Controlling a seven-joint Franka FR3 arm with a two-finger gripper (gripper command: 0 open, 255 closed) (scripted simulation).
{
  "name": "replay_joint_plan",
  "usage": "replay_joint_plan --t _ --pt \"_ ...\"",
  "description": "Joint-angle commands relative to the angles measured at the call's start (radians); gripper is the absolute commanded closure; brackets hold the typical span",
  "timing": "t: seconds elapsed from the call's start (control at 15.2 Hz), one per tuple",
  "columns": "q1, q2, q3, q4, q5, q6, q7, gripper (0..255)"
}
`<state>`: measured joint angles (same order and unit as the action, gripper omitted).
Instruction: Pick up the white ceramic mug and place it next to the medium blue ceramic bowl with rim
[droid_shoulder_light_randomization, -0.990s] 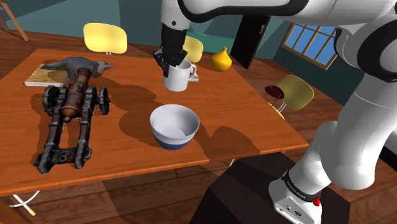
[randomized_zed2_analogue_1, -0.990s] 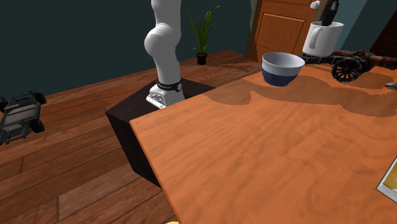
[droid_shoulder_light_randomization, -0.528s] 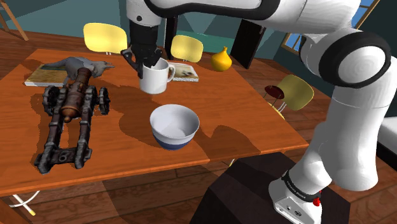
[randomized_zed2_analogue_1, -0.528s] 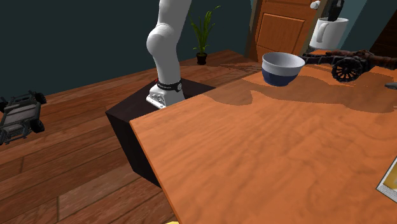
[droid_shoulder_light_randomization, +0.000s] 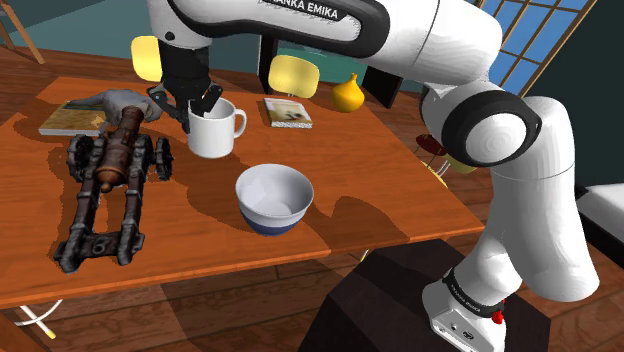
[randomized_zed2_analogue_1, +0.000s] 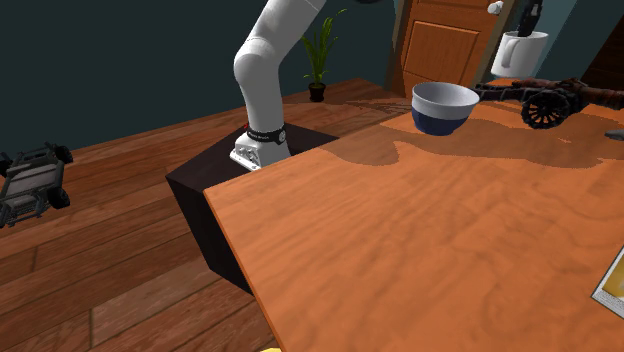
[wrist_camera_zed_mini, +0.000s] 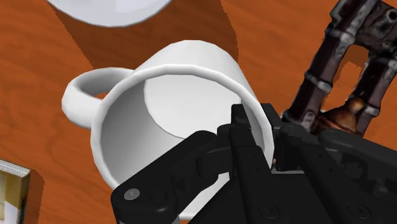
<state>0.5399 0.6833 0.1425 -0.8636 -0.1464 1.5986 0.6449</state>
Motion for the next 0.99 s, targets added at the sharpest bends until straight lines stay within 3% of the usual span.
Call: replay_joint_plan --t 0.0,0.92 --pt "-0.003 -0.009 0.000 -0.044 0.000 0.036 0.003 255" --pt "-0.021 -0.048 0.001 -0.299 0.000 0.251 0.021 255"
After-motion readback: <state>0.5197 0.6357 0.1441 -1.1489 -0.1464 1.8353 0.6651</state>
